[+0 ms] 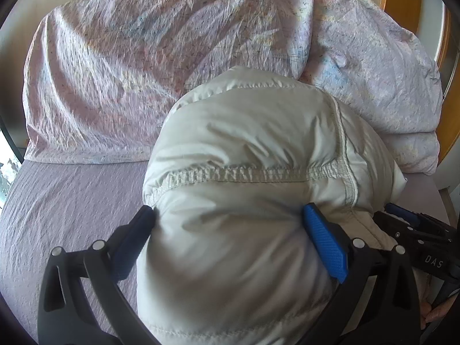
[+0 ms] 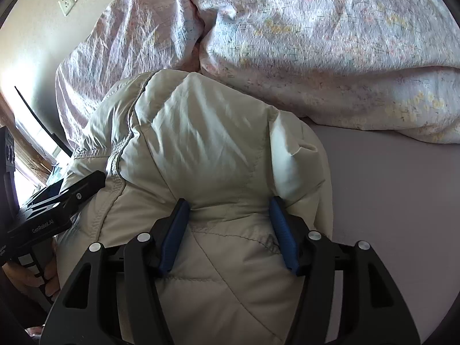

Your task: Fold large clothes

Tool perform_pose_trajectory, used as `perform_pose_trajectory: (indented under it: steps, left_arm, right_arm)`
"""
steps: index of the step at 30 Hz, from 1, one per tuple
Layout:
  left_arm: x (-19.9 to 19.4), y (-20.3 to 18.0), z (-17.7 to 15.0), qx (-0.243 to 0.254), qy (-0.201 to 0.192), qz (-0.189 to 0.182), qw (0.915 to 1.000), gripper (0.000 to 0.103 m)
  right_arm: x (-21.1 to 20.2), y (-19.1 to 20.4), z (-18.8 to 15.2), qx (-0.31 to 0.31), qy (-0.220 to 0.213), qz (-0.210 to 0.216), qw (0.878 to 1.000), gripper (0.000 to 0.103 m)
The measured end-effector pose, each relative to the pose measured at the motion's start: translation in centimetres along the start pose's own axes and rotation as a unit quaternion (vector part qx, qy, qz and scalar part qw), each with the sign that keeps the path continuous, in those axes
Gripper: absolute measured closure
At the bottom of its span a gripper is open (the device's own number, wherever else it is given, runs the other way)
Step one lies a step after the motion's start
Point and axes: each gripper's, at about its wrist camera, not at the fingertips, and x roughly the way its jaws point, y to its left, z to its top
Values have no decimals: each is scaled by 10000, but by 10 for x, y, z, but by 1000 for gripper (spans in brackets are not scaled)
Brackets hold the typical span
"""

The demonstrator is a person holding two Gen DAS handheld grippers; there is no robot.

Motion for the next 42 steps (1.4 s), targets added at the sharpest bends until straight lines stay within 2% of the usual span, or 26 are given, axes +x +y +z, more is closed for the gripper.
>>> perform_pose_trajectory:
  steps: [9, 21, 24, 27, 30, 31, 32, 37, 39, 42]
  left_arm:
    - [1, 2, 0, -18, -74, 19, 10000, 2]
    - [3, 2, -4, -3, -149, 59, 9999, 2]
    - [3, 3, -3, -20, -131, 31, 9999, 2]
    - [-4, 4, -2, -39, -55, 16, 10000, 2]
    - [-17, 8, -3, -141, 72, -27, 9999, 2]
    - [-27, 11, -4, -169, 83, -45, 9998, 2]
    - [-34, 12, -7, -165, 71, -60, 9998, 2]
    - [-80, 19, -24, -47, 53, -143, 9999, 2]
    - [-93, 20, -32, -39, 124, -177, 9998, 2]
    - [-114, 23, -52, -24, 278, -153, 9995, 2]
  right_arm:
    - [5, -1, -2, -15, -103, 7, 9999, 42]
    - [9, -4, -16, -6, -486, -11, 9988, 41]
    - [7, -4, -15, 25, -415, -76, 9991, 41]
    - [1, 0, -8, 85, -140, -302, 9994, 38]
    - [-12, 6, -2, 159, 104, -542, 9983, 27]
    - [-20, 8, -1, 213, 176, -680, 9973, 13]
    - [-26, 10, -2, 255, 219, -809, 9962, 7]
    - [-71, 24, -18, 268, 183, -1151, 9928, 6]
    - [-86, 28, -27, 357, 265, -1312, 9904, 2]
    - [-106, 33, -44, 509, 348, -1197, 9909, 1]
